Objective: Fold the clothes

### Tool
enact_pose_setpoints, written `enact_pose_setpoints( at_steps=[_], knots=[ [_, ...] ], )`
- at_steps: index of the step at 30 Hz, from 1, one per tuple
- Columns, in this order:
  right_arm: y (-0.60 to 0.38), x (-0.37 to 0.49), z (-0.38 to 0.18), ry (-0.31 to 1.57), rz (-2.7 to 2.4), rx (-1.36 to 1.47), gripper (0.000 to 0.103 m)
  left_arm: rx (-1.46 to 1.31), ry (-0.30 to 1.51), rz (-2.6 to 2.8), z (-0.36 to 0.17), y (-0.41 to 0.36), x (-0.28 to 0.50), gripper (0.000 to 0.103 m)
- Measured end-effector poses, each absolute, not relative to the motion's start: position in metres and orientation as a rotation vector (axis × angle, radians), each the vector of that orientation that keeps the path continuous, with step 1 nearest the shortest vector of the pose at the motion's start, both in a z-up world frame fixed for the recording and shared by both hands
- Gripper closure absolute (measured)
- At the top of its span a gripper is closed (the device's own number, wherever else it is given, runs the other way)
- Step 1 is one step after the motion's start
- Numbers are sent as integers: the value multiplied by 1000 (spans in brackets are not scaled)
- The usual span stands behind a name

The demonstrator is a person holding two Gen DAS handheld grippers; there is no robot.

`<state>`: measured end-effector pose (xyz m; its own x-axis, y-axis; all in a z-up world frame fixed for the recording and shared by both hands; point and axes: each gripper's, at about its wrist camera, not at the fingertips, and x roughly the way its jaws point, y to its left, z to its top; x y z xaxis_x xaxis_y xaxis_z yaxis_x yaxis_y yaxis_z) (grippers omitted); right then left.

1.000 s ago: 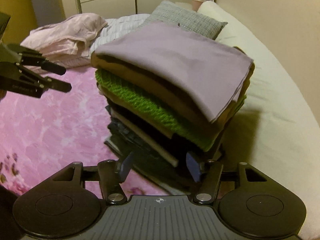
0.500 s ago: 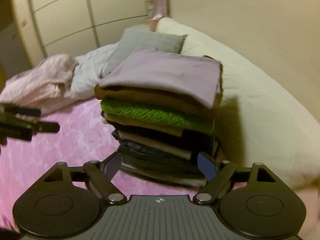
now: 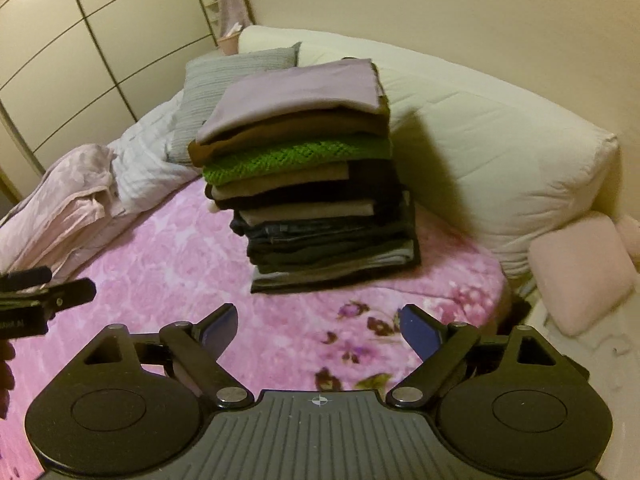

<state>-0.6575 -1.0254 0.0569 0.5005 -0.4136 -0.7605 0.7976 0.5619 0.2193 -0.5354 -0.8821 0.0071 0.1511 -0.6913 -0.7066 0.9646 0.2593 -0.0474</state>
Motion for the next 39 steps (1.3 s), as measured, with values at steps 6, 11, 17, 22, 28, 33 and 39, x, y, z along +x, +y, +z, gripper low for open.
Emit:
enact_pose_setpoints(
  at_steps=[6,11,17,22,28,33,39],
  knots=[
    [-1031,-665,68,720,-781,583,17,433,720,-1236,13,-884,-549,1],
    [-1036,-671,73,730,-761,562,17,397,740,-1236,16,-889,-561,1],
    [-1036,-670,67,733,-720,559,17,419,734,-1197,14,-893,-572,1],
    [-1032,-666,61,761,-712,569,17,427,761,-1188,10,-894,-576,1],
    [-1029,-663,61,772,-736,557,17,445,776,-1175,7,-899,-577,1],
    [-1025,-661,61,782,-752,539,17,450,781,-1176,5,-901,-579,1],
    [-1024,-660,61,782,-755,537,17,454,778,-1171,4,-902,-580,1]
  ],
)
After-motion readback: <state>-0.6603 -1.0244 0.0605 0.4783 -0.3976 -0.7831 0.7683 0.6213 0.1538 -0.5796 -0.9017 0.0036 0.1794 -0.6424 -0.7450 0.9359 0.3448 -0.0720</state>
